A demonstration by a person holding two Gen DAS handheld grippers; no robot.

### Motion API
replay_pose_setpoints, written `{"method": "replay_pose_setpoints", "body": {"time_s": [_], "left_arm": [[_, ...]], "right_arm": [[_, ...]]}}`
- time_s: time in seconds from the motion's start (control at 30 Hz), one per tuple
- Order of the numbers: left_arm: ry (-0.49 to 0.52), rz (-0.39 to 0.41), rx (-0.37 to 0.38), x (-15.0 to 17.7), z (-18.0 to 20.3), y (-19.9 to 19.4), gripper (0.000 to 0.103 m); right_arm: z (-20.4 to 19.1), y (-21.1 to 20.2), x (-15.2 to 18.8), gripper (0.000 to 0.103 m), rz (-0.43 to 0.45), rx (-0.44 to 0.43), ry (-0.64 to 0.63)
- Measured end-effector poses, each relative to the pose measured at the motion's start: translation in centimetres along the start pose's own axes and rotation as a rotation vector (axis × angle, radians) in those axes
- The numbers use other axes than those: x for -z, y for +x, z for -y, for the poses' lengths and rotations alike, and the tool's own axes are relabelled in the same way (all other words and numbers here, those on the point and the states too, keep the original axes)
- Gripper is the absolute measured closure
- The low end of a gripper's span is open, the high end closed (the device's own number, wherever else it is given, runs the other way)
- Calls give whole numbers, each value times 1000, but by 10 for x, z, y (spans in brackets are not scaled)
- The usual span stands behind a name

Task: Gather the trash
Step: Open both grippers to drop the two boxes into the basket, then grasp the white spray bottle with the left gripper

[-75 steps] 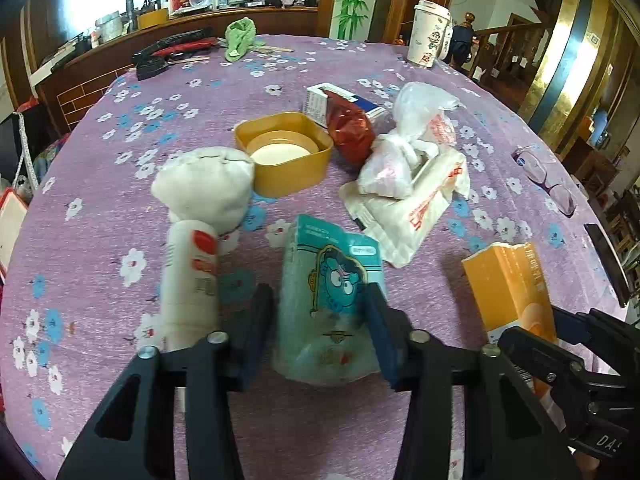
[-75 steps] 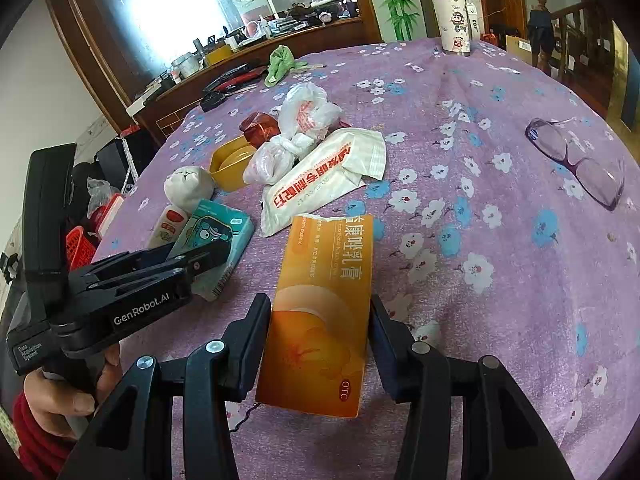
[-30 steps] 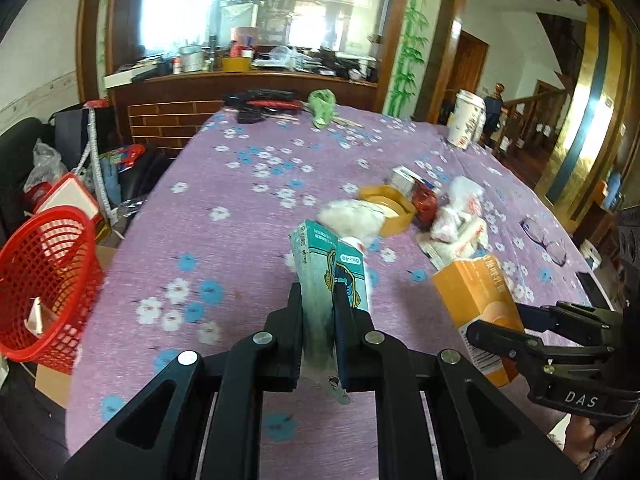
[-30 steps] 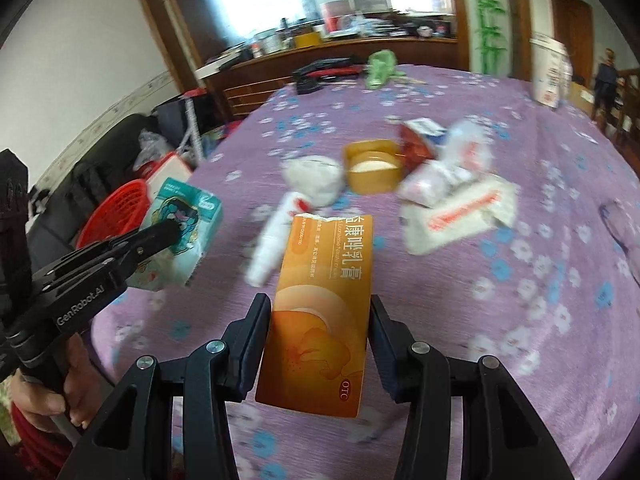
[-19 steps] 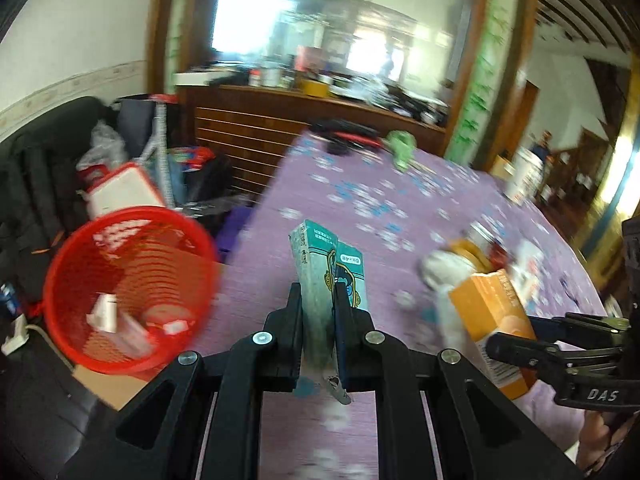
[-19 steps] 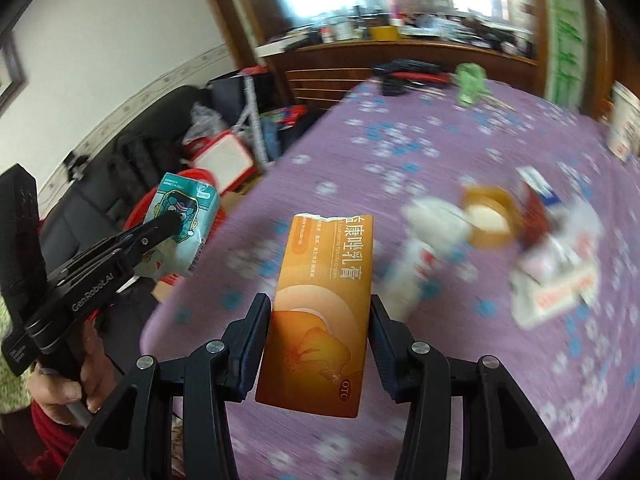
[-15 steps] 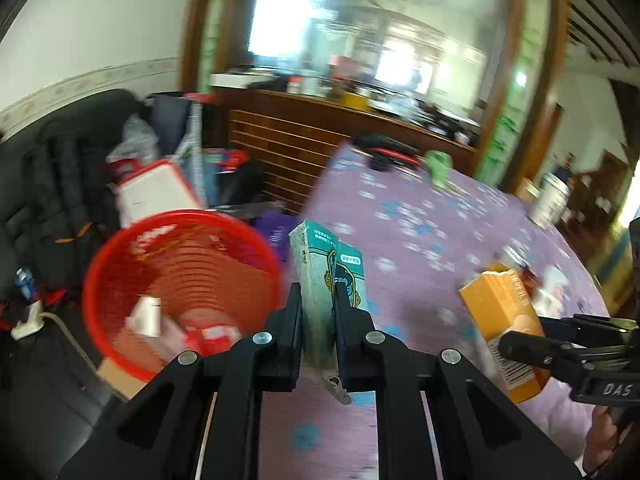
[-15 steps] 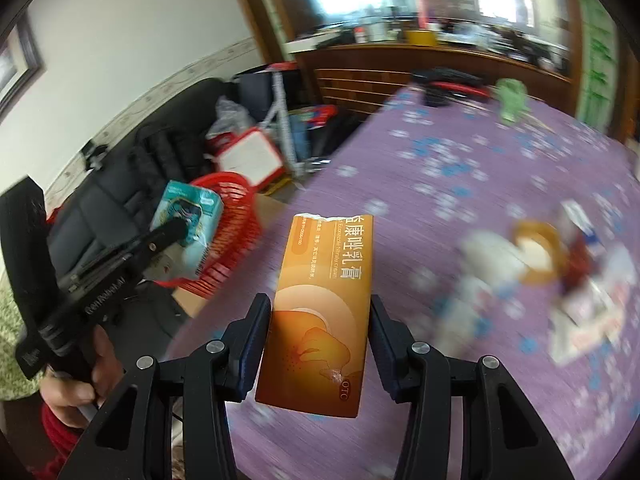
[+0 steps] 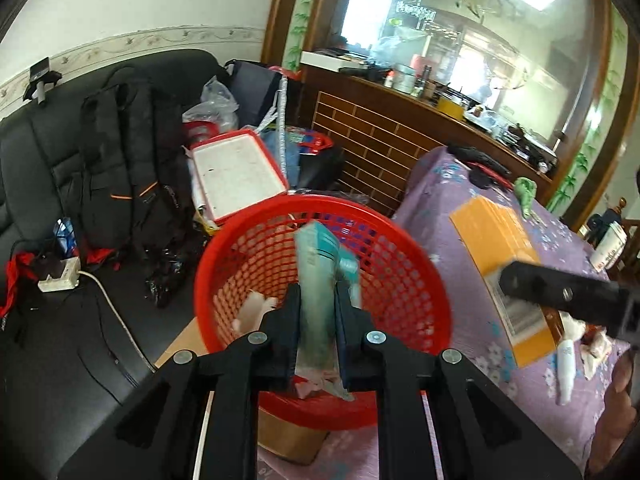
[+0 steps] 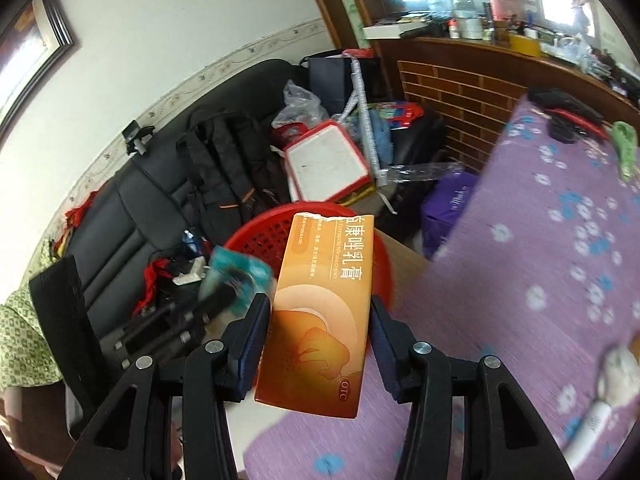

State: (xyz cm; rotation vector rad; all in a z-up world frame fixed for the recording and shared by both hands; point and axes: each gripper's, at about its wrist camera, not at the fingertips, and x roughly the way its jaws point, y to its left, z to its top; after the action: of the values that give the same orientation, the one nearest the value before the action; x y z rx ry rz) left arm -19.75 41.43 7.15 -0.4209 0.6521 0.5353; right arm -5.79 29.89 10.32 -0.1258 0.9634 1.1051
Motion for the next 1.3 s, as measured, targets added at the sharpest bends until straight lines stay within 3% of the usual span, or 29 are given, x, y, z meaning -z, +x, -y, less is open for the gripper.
{"method": "replay_pose_setpoints", "body": {"time_s": [0.13, 0.17, 0.33, 0.47, 0.67, 0.9, 1.07, 1.3], "left_arm": [[-20, 7, -2, -2, -3, 2, 58], [-18, 15, -6, -2, -2, 0, 56], [27, 31, 26, 4, 21, -11, 55], [94, 41, 73, 13, 59, -21, 48], [199, -18, 155, 36, 128, -18, 47], [337, -103, 242, 70, 215, -9, 44], [407, -166, 299, 91, 265, -1, 42], [470, -240, 287, 110, 315, 32, 42]], "right_arm": [[8, 2, -7, 44, 17, -7, 26], [12, -3, -4, 44, 22, -12, 32], [33, -41, 22, 41, 45, 9, 57], [62, -75, 63, 41, 41, 69, 90], [130, -143, 131, 41, 88, 226, 221], [203, -220, 197, 41, 195, 335, 430], [230, -248, 219, 41, 245, 358, 506], [250, -261, 229, 41, 277, 352, 562]]}}
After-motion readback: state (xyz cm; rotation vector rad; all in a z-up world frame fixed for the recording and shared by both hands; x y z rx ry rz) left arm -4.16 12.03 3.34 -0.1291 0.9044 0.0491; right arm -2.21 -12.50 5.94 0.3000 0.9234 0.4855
